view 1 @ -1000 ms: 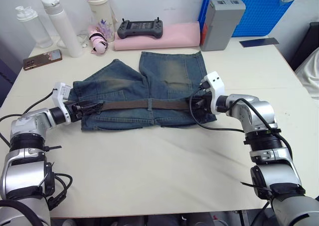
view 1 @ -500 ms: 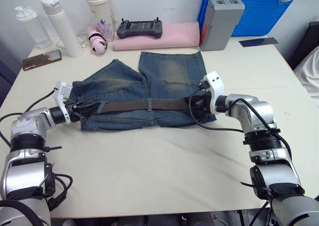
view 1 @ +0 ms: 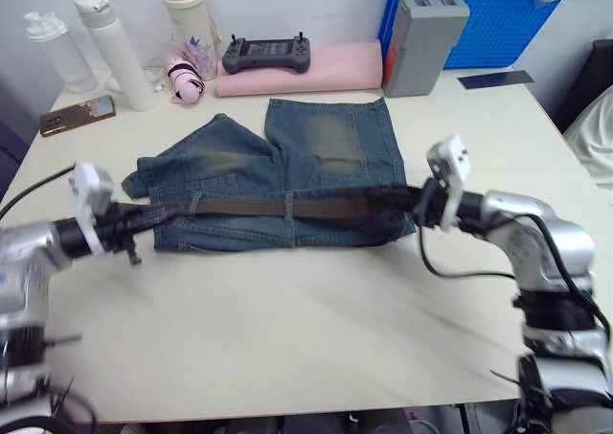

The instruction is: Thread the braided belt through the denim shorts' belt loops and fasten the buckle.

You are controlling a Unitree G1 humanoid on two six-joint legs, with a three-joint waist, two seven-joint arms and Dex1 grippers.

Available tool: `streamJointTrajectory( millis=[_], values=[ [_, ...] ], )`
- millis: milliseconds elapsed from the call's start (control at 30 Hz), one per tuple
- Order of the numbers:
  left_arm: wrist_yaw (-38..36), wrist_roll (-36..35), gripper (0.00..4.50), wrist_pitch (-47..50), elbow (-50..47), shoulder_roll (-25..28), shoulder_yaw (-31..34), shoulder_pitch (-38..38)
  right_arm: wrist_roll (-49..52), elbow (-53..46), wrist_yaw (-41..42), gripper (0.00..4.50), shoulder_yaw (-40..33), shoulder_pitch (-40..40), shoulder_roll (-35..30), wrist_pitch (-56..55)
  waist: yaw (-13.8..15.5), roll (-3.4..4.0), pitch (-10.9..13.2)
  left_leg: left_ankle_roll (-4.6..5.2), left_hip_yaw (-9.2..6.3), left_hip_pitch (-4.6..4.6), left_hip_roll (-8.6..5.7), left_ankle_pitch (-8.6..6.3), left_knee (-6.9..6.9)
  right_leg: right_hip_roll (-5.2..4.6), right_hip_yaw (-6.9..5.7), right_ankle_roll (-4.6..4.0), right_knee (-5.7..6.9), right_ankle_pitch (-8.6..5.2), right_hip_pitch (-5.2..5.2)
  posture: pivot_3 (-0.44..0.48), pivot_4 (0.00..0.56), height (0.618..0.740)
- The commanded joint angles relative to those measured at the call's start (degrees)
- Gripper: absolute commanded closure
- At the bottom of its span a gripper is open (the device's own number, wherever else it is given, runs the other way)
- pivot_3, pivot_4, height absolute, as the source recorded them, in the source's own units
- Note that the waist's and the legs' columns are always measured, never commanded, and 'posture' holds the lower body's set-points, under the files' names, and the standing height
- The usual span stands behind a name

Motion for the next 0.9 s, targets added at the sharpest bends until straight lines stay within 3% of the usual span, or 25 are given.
streamJointTrajectory(
  millis=[33,167,367,500,600,733,900],
  values=[
    [1.69,5.11,4.16,-12.97,-10.3,-0.81,3.84,10.14,1.9,-5.65,6.19,4.48,-0.17,4.91,-5.8,-2.72,0.25,-0.04,0.02,0.0,0.1,-0.07,0.01,0.0,0.03,0.0,0.03,0.0,-0.35,0.0,0.05,0.0,0.15,0.739],
    [4.97,3.7,4.16,-13.33,-11.04,-2.43,6.29,15.67,-1.54,-3.62,5.88,4.48,3.18,6.72,-8.14,-6.17,1.63,-0.11,0.06,0.01,0.25,-0.05,0.06,-0.01,0.52,0.01,0.08,0.03,-0.39,0.01,0.24,0.0,0.15,0.739],
    [7.45,-3.71,4.16,-3.36,-10.52,-0.55,7.63,11.07,-3.58,-2.15,6.18,4.48,6.65,5.58,-7.06,-10.66,2.92,-0.12,0.06,0.01,0.16,-0.07,0.07,-0.03,0.78,0.02,0.09,0.03,-0.22,0.01,0.28,0.0,0.15,0.739],
    [6.25,-10.52,4.16,8.29,-2.56,3.32,6.14,0.43,-4.56,-1.62,6.06,4.48,8.26,5.98,-6.76,-12.27,2.84,-0.12,0.06,0.03,0.16,-0.07,0.05,-0.09,0.78,0.02,0.06,0.03,-0.2,0.02,0.27,0.0,0.15,0.739],
    [6.66,-9.55,4.16,14.76,10.15,4.6,1.22,-12.01,-4.85,-1.28,5.61,4.48,9.05,5.55,-6.01,-12.79,2.8,-0.13,0.06,0.01,0.15,-0.05,0.06,-0.08,0.82,0.08,0.01,0.03,-0.17,0.02,0.31,0.0,0.15,0.739],
    [4.36,-4.63,3.18,13.74,29.8,1.2,-6.39,-28.75,-5.38,-1.9,5.5,4.48,9.88,5.49,-5.56,-13.38,2.47,-0.23,0.04,0.07,0.23,-0.01,0.0,-0.11,0.81,0.08,0.05,0.04,0.05,0.02,0.21,0.0,0.15,0.739],
    [1.81,1.02,0.95,8.82,48.72,-2.99,-11.62,-42.38,-5.45,-3.04,5.18,4.48,10.48,5.94,-5.41,-13.61,1.63,-0.64,-0.01,0.07,0.29,-0.14,-0.01,-0.11,0.84,0.07,-0.08,0.04,0.09,0.02,0.08,0.0,0.15,0.739]
  ],
)
